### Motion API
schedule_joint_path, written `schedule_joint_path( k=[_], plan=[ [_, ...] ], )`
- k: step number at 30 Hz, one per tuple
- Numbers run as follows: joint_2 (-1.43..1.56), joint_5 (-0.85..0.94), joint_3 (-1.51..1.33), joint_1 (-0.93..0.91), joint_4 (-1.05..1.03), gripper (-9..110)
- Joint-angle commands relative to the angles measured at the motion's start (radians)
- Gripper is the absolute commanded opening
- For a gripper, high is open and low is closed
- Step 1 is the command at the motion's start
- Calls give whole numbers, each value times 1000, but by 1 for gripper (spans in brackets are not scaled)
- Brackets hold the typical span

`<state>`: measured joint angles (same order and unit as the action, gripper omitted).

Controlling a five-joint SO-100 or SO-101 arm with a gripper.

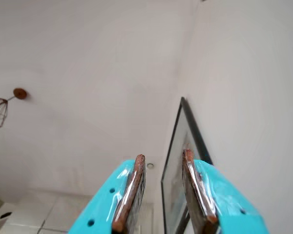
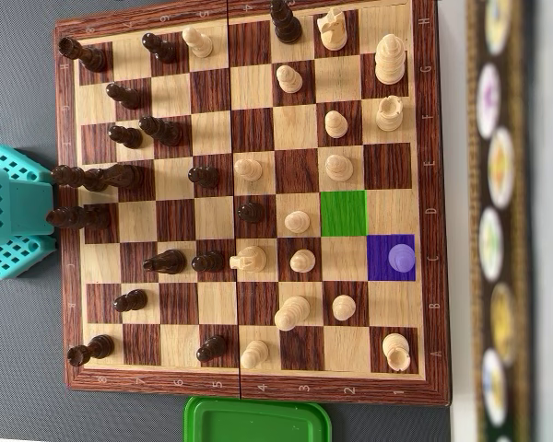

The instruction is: Play chess

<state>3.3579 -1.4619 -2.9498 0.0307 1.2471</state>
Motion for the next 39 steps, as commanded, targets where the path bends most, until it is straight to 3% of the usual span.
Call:
schedule_joint_path(
  k=[1, 20, 28, 39],
  plan=[
    [-11, 6, 95, -3, -255, 12],
    [-11, 6, 508, 5, -1982, 12],
    [-11, 6, 505, 9, -2295, 12],
    [-18, -6, 505, -2, -2499, 12]
  ],
)
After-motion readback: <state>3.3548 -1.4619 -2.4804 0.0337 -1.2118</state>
